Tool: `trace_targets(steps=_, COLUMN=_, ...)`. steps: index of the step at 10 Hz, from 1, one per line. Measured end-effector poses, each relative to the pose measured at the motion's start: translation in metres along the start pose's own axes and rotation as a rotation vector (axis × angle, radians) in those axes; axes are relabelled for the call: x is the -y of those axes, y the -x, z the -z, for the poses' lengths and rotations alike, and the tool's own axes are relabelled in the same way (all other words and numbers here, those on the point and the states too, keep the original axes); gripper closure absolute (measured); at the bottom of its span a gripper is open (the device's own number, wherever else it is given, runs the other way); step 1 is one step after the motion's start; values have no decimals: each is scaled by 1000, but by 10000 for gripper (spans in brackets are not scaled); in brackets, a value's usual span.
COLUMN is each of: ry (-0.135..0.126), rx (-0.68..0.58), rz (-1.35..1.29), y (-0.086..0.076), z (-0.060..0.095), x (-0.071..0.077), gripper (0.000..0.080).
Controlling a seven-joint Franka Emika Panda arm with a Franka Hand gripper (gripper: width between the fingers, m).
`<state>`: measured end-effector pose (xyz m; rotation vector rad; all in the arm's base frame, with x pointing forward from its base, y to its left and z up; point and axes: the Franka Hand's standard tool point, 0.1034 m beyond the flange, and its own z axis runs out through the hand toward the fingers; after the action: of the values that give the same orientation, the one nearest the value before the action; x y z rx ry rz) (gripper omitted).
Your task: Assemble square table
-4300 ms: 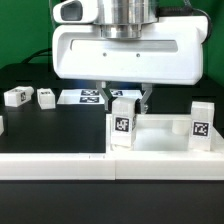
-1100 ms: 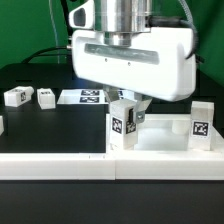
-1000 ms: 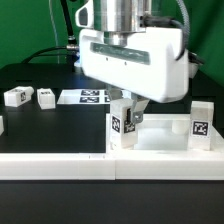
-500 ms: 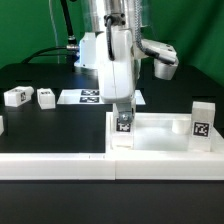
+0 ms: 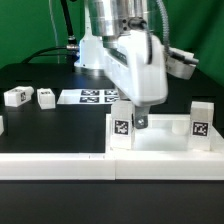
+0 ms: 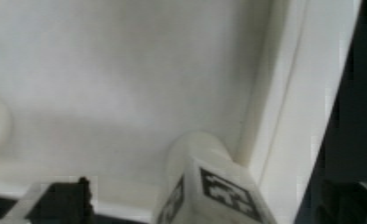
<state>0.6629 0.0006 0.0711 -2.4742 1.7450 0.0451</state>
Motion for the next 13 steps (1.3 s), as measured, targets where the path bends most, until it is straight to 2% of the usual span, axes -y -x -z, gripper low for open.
trace_targets(steps=3, ry=2, rx=-2, rz=167, y=-1, z=0, x=0, gripper=152)
trace_targets(steps=6, ry=40, rx=-53, rz=676, y=-10, z=3, x=0, gripper=150)
trace_targets(steps=8, ry=26, rx=-99, rz=937, y=-18, z=5, x=4, gripper=150)
trace_targets(steps=9, ry=24, rx=-98, rz=905, y=-18, z=5, x=4, gripper=150)
trace_targets(steps=11, ry=20, rx=-98, rz=840, y=-18, z=5, x=4, gripper=411)
trace_targets(steps=12, ry=15, rx=-97, rz=758, y=-18, z=4, x=4, gripper=411)
trace_targets(steps=13, ry=9, rx=-96, rz=658, y=-17, z=4, x=4, gripper=511)
